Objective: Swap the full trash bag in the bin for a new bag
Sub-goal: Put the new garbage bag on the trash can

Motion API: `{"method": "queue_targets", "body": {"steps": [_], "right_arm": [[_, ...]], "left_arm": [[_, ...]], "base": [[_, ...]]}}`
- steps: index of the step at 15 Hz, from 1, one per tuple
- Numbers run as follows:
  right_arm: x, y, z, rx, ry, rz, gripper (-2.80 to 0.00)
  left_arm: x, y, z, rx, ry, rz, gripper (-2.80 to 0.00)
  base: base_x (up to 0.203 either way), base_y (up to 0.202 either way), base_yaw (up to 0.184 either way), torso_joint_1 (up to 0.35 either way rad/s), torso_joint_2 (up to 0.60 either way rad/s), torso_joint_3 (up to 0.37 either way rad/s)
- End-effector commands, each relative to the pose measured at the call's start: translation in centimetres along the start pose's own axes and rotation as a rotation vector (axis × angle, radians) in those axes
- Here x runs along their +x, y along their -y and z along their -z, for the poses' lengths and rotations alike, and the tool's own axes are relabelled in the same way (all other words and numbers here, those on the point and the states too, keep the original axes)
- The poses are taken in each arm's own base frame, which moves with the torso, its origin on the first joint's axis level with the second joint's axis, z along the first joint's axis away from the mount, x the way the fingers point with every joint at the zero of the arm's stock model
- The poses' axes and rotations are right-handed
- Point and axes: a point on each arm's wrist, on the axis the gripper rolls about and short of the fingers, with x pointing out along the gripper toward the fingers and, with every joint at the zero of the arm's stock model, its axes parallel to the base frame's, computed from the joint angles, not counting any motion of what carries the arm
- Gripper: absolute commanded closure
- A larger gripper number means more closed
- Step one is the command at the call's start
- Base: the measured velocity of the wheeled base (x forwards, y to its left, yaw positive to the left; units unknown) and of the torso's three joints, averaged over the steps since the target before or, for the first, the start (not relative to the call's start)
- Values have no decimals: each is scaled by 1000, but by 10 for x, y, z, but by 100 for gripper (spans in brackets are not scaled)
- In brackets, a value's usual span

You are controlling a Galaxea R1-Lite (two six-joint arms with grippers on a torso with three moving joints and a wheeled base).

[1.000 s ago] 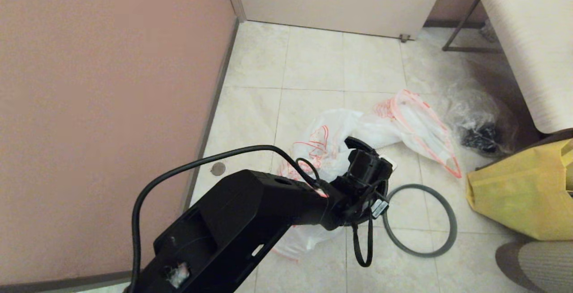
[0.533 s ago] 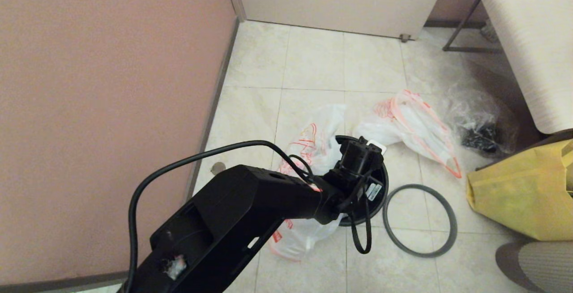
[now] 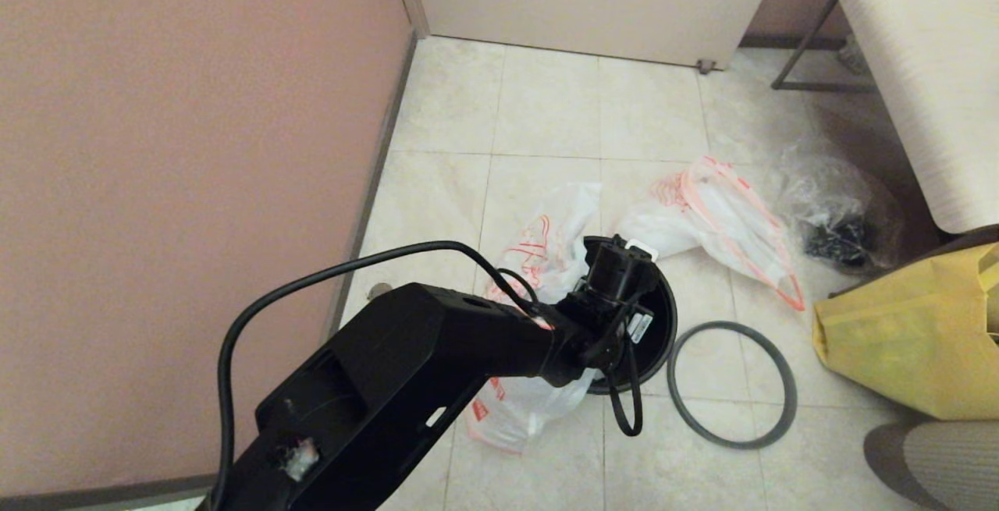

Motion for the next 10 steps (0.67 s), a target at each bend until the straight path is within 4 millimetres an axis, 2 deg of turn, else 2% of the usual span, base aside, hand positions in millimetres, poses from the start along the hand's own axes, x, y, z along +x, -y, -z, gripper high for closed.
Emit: {"method": "queue_targets", "body": {"steps": [1, 6, 10], "right_arm": [[0, 0, 0, 0, -1, 0, 0], [0, 0, 0, 0, -1, 0, 0], [0, 0, 0, 0, -1, 0, 0]], "left_arm": [[1, -4, 1, -9, -7, -10, 0], [20, -14, 25, -12, -62, -52, 0], [19, -15, 20, -34, -54, -51, 0]], "base": [[0, 0, 0, 0, 0, 0], [0, 0, 0, 0, 0, 0], [0, 0, 0, 0, 0, 0]]}}
